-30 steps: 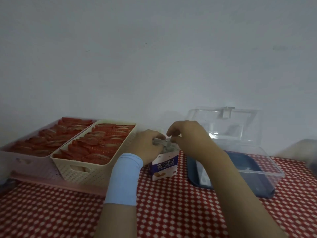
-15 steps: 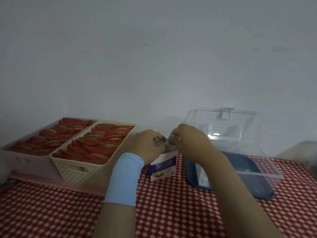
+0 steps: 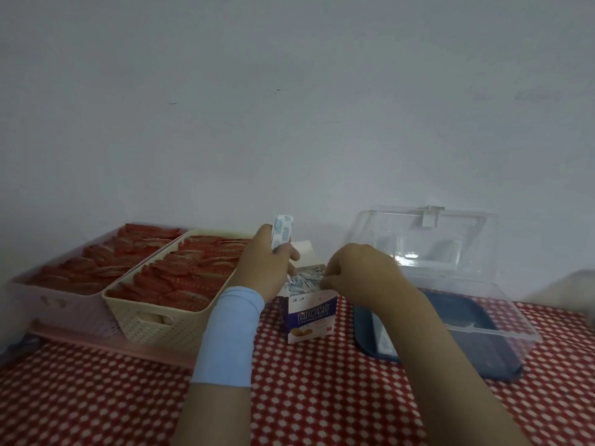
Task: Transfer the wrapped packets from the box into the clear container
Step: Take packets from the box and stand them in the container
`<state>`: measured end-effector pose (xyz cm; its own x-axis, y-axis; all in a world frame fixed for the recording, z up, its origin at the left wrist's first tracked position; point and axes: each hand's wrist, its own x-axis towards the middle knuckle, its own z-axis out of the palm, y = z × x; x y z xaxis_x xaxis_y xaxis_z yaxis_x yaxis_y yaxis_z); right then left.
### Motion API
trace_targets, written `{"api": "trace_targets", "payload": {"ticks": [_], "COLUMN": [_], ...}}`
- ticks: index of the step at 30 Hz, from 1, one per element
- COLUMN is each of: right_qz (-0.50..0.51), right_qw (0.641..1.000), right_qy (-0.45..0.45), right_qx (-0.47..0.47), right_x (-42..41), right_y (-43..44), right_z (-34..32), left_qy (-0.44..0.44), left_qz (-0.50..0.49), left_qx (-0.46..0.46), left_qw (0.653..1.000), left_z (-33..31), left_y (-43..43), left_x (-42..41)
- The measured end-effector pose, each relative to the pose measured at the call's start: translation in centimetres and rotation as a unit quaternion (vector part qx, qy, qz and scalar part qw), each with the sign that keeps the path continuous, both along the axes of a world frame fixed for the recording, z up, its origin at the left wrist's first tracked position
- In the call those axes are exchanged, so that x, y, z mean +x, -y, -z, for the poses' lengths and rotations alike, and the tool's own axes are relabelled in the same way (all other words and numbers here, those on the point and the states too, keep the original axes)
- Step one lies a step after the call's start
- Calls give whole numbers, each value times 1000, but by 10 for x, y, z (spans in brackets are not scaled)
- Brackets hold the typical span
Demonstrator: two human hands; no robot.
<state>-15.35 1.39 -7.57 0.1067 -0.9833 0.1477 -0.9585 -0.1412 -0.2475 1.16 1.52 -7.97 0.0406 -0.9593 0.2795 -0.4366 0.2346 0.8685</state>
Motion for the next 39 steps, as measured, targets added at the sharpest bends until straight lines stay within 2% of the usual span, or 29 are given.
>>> {"api": "trace_targets", "payload": {"ticks": [4,9,12,16,19,23,27,31,35,37,39], "right_qz": [21,-15,-31,-28,-35,-42,-45,-38,-13,5,39], "right_qw": [998,993,992,991,985,975,959,936,881,854,876], "right_qy": [-53,-114,-115,-6,97,168,272,349,470,520,478], "right_qx": [2,-16,-40,-130,-139,-139,-64,26,54,29,-46], "right_x": [7,10,8,-4,-5,1,0,-3,-8,-9,-10], "right_y": [5,8,10,7,1,3,2,-1,-5,-5,1], "right_z": [1,2,2,-8,-7,5,8,3,-1,-2,1], "left_qy": [0,-24,-10,-7,-33,42,46,-24,-38,-47,-49], "left_qz": [26,36,23,12,9,10,5,9,7,0,-8], "left_qx": [18,39,29,7,-7,-4,4,16,4,2,-5], "left_qw": [1000,998,999,1000,999,999,999,1000,999,999,999], "left_z": [5,6,7,11,12,11,16,15,13,13,12], "left_y": [0,2,3,7,8,6,8,9,10,10,10], "left_x": [-4,-8,-6,-3,-7,-14,-11,-9,-8,-8,-8]}}
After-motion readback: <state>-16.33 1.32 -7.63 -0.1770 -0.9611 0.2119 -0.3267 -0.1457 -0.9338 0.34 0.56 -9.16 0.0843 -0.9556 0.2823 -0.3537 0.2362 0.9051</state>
